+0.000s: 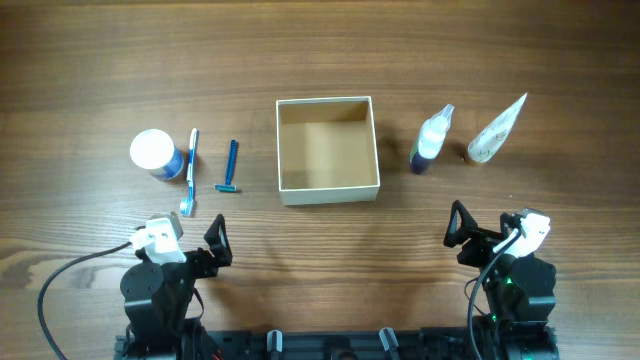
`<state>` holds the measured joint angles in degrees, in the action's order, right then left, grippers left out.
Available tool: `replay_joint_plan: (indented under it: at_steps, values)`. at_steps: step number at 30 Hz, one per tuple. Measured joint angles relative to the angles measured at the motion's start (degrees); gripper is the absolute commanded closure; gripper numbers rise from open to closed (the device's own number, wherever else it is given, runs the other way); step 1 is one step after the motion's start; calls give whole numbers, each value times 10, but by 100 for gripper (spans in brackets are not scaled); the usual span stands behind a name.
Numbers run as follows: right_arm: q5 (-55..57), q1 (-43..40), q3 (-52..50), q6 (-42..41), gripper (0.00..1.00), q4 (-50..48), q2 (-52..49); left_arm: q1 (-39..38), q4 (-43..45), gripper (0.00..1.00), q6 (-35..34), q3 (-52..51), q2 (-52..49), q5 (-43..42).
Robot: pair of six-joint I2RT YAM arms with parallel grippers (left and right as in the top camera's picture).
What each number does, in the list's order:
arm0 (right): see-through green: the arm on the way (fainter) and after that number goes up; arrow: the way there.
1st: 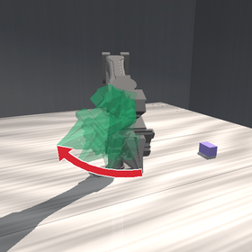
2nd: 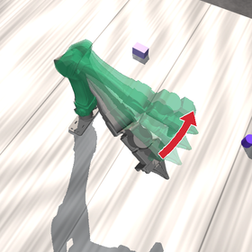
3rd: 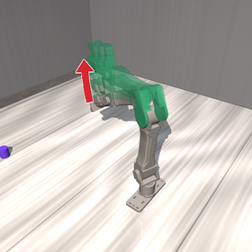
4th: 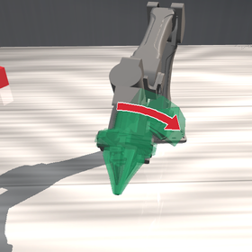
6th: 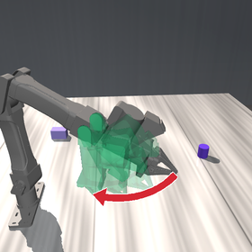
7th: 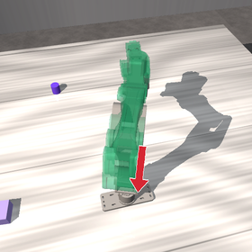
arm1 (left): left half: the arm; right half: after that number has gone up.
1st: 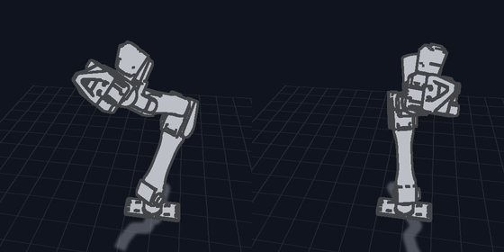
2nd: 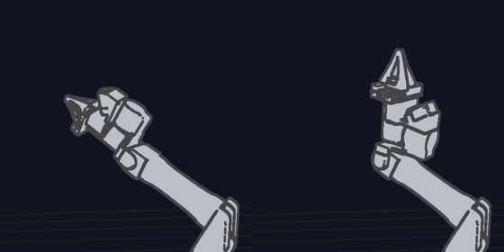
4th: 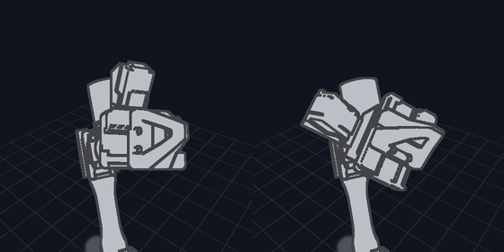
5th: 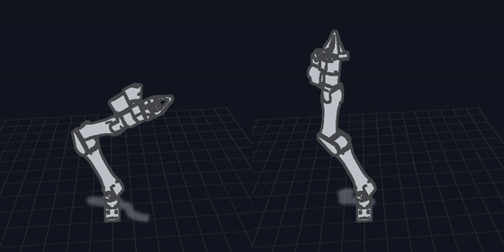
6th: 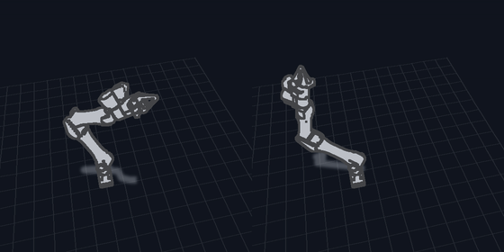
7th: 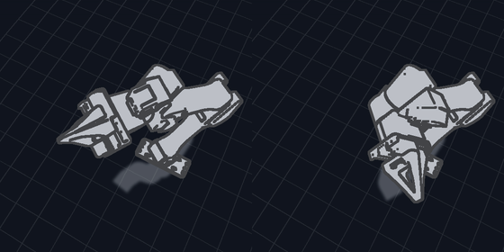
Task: Pack container
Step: 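Raise the right gripper from rest toward the blue pump bottle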
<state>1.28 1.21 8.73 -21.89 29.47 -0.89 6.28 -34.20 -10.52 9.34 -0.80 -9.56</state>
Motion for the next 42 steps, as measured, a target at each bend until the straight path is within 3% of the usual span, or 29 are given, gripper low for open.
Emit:
replay_joint_plan:
  at_steps: [28,36,42]
  values:
    - [0,0,0,-3,0,-7,0,0,0,0,0,0,0,0]
    - [-7,0,0,-209,0,-18,0,0,0,0,0,0,0,0]
    - [-115,0,12,-173,0,-107,-7,0,0,0,0,0,0,0]
